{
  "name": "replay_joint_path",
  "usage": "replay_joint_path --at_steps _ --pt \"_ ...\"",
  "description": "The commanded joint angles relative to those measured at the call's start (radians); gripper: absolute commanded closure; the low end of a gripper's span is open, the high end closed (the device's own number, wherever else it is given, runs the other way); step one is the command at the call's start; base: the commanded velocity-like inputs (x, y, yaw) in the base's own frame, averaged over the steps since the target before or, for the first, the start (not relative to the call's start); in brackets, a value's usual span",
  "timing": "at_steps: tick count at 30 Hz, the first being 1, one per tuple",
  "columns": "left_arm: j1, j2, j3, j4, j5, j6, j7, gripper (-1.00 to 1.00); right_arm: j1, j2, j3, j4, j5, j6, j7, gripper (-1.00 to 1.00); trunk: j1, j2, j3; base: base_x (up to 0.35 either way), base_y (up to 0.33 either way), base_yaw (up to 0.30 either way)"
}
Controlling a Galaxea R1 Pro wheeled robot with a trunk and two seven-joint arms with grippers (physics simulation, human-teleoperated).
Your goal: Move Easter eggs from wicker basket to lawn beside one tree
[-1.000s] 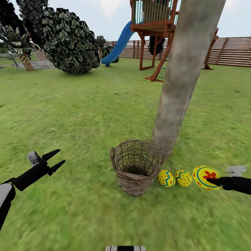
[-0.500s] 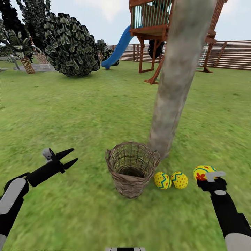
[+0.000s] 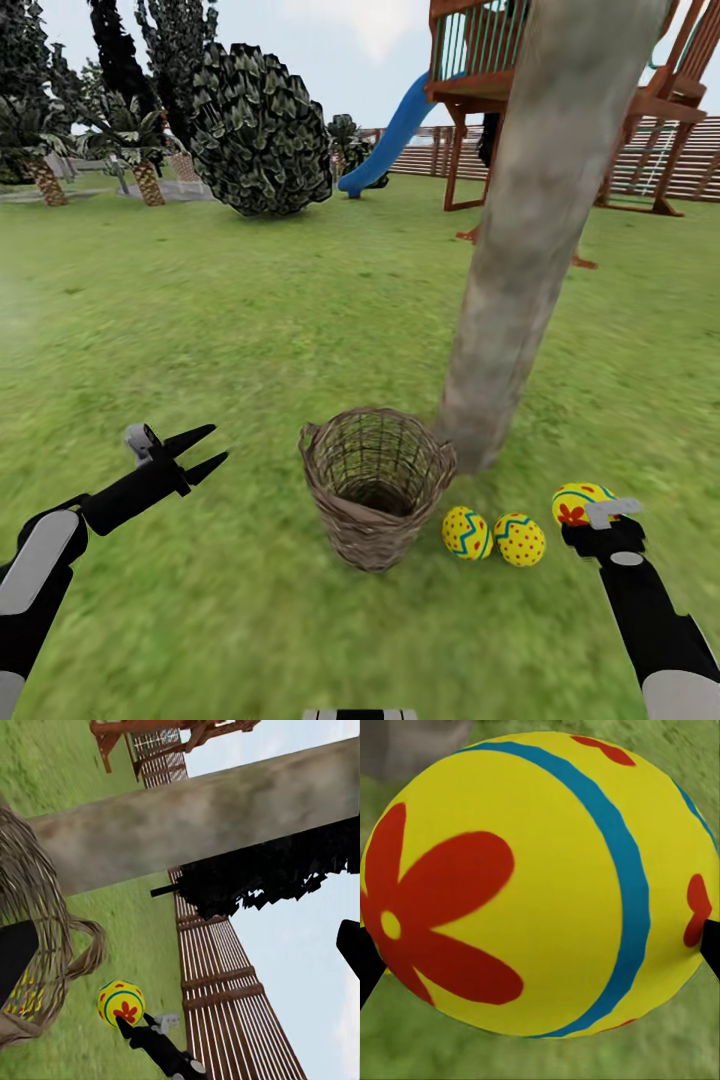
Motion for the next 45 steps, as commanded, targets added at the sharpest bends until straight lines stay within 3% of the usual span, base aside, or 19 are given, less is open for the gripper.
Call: replay_joint_path --at_steps 1,7,8,10,12,16,21,23,25,28,33,45 --pt "-0.001 0.000 0.001 0.000 -0.002 0.005 -0.003 -1.00 0.000 0.000 -0.002 -0.001 0.010 0.003 0.008 1.00 0.000 0.000 -0.001 0.000 -0.346 0.291" --pt "-0.001 0.000 0.001 0.002 -0.002 0.005 -0.003 -1.00 0.000 0.000 -0.001 0.005 0.010 0.003 0.007 1.00 0.000 0.000 -0.001 0.000 -0.346 0.291" --pt "-0.001 -0.001 0.001 0.002 -0.002 0.005 -0.003 -1.00 0.000 0.000 -0.002 0.005 0.008 0.003 -0.028 1.00 0.000 0.000 -0.001 0.000 -0.347 0.291" --pt "-0.001 -0.003 0.001 0.002 -0.002 0.005 -0.003 -1.00 -0.002 0.001 0.000 0.029 0.006 -0.006 -0.166 1.00 0.000 0.000 -0.001 0.000 -0.346 0.291" --pt "-0.001 -0.003 0.001 0.002 -0.002 0.005 -0.003 -1.00 -0.030 0.001 0.002 0.121 0.007 -0.047 -0.215 1.00 0.000 0.000 -0.001 0.000 -0.346 0.211" --pt "-0.001 -0.004 0.001 0.002 -0.002 0.005 -0.003 -1.00 -0.123 -0.004 0.001 0.377 0.008 -0.145 -0.231 1.00 0.000 0.000 -0.001 0.000 -0.317 0.025" --pt "-0.001 -0.017 0.002 0.011 -0.001 0.005 -0.004 -1.00 -0.151 -0.003 0.002 0.427 0.007 -0.151 -0.228 1.00 0.000 0.000 -0.001 0.000 -0.036 0.001" --pt "-0.001 -0.017 0.002 0.012 0.003 0.005 -0.004 -1.00 -0.262 -0.005 0.001 0.602 0.008 -0.152 -0.228 1.00 0.001 -0.001 -0.009 0.000 -0.001 0.000" --pt "-0.001 -0.017 0.002 0.009 0.004 0.005 -0.005 -1.00 -0.328 -0.006 0.000 0.680 0.009 -0.150 -0.229 1.00 0.002 -0.001 -0.016 0.000 0.000 0.000" --pt "-0.001 -0.016 0.004 0.002 0.005 0.005 -0.005 -1.00 -0.381 -0.007 -0.003 0.702 -0.001 -0.144 -0.239 1.00 0.003 -0.002 -0.028 0.000 0.000 0.000" --pt "-0.001 -0.016 0.005 0.011 0.005 0.005 -0.005 -1.00 -0.388 -0.019 -0.006 0.692 -0.002 -0.148 -0.311 1.00 0.003 -0.002 -0.032 0.000 0.000 0.000" --pt "-0.001 -0.013 0.006 0.005 -0.001 0.005 -0.005 -1.00 -0.388 -0.018 -0.006 0.698 0.000 -0.146 -0.315 1.00 0.003 -0.002 -0.032 0.000 -0.233 0.000"
